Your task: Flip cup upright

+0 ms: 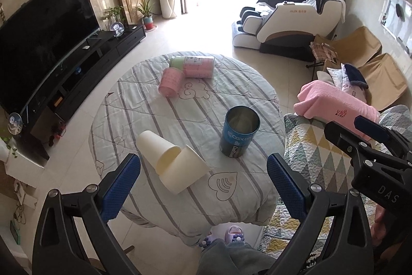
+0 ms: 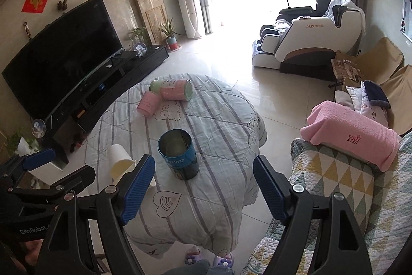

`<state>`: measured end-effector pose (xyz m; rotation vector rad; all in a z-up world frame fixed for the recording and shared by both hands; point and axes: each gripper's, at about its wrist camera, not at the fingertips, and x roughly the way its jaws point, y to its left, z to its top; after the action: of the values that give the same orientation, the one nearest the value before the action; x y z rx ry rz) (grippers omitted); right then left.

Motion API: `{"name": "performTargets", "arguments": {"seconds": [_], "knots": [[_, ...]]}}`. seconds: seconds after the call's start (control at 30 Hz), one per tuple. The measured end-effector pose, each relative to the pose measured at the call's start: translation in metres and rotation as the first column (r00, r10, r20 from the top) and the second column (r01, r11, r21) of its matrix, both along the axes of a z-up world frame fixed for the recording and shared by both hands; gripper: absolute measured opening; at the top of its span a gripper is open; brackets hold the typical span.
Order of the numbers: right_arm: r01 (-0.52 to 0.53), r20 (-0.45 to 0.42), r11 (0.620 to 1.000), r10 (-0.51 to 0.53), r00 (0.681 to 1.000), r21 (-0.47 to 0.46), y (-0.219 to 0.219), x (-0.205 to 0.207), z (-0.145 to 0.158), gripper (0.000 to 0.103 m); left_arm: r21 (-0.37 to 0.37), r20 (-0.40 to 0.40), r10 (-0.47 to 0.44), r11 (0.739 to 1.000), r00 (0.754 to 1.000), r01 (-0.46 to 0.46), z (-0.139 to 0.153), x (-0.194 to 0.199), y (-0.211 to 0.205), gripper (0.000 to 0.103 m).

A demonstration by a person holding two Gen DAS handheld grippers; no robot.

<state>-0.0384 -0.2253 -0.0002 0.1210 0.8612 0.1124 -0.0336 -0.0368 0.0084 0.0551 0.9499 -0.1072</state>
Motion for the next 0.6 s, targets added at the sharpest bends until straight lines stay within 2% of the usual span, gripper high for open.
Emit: {"name": "performTargets", "arguments": {"seconds": [0.33,0.6], "knots": [[0.025,0.097,1.0,-0.023,0.995,-0.016,0.004,-0.015,0.023,0.08,-0.021,0.086,0.0,1.0,0.996,0.002,0.018,-0.006,0.004,0.1],[0.058,0.203,0.997,-0.049,0.978,-0.041,0.002,-0.026,0.048,0.08,-0.037,0.21,-0.008,0.999,0.978,0.016,0.041,-0.017,0.003,0.1]]}}
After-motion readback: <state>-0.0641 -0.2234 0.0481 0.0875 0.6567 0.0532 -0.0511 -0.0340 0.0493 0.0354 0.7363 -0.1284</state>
